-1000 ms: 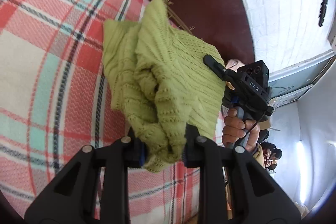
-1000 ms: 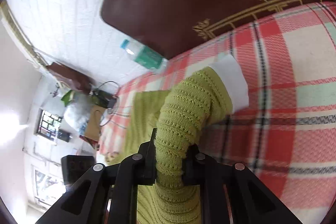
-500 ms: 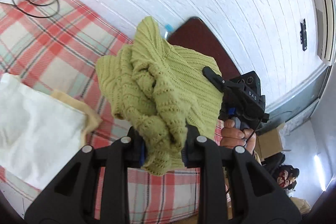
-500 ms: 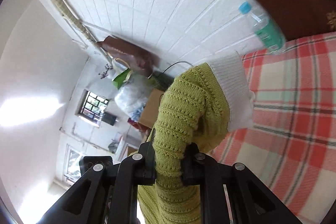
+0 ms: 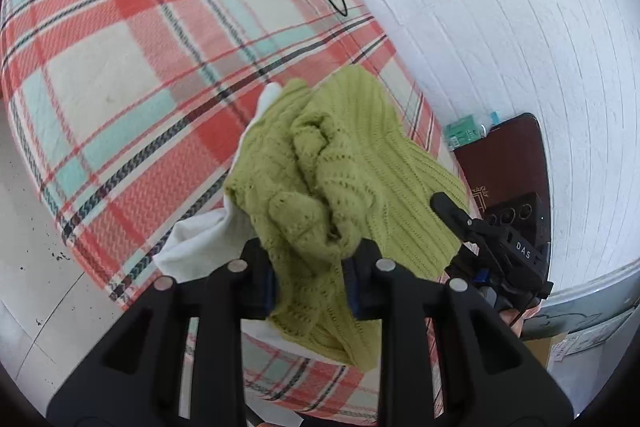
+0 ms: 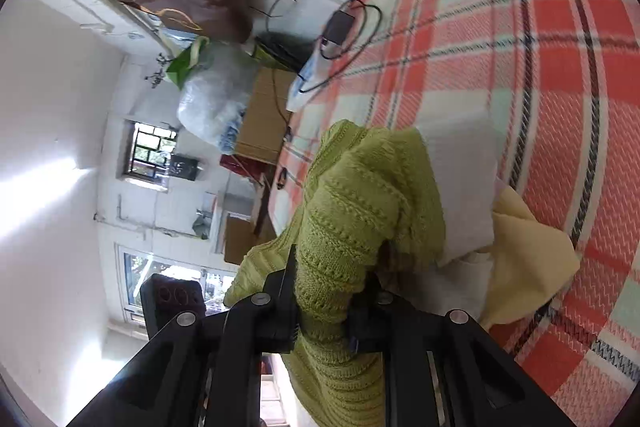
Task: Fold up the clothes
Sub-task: 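Grasp the folded sweater with both grippers and lift it, then lower the folded sweater onto the white cloth and open both grippers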
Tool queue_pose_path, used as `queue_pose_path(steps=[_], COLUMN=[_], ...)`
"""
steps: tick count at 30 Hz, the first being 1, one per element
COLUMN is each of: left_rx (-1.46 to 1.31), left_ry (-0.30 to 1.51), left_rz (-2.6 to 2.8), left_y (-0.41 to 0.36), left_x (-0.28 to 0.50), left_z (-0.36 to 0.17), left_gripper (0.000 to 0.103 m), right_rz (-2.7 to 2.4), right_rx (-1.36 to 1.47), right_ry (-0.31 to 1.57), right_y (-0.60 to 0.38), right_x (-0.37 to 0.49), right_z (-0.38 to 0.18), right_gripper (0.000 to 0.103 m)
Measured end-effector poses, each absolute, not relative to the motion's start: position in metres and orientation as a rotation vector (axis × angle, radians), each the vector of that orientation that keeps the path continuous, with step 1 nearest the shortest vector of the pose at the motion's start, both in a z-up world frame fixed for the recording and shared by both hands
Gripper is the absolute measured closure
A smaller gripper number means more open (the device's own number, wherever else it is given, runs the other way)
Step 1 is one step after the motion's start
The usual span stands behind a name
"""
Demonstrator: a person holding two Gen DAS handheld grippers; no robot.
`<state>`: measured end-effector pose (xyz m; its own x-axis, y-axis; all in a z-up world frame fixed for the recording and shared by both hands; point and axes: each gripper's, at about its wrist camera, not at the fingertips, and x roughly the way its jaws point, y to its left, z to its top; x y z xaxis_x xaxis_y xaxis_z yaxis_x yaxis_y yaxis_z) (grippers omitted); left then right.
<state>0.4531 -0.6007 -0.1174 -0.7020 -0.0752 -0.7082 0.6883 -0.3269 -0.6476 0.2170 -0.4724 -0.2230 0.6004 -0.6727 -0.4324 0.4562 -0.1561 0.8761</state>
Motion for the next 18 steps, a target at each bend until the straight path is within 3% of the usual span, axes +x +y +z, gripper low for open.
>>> queue_pose_path(steps=[4,6,8,9,14,17,18], left_rx=[0.738,0.740,0.742,0.741,0.649,0.623,0.634], left_ry=[1.499,1.486,1.389,1.330,1.067,0.904,0.862], left_rz=[-2.056,-2.045,-2.053,-2.059,-2.082,-2.084,-2.087], left_y=[-0.598,-0.595,-0.587,-0.582,-0.552,-0.525,-0.516], left_x=[0.469,0.471,0.470,0.470,0.477,0.478,0.474], left_z=[-0.135,-0.138,-0.132,-0.128,-0.097,-0.079,-0.076], left_gripper=[0.068,0.065,0.061,0.056,0.028,0.025,0.019], right_rz=[-1.058,-1.102,-1.146,-1.167,-1.280,-1.314,-1.316], right_rx=[1.394,1.379,1.363,1.350,1.135,0.938,0.861], right_ry=[-0.134,-0.047,0.049,0.085,0.237,0.307,0.336], right_y=[-0.469,-0.469,-0.468,-0.466,-0.446,-0.419,-0.409], right_x=[0.208,0.211,0.213,0.215,0.219,0.232,0.242], right_z=[-0.231,-0.233,-0.233,-0.232,-0.190,-0.160,-0.152], right_gripper=[0.084,0.078,0.071,0.062,0.059,0.056,0.053])
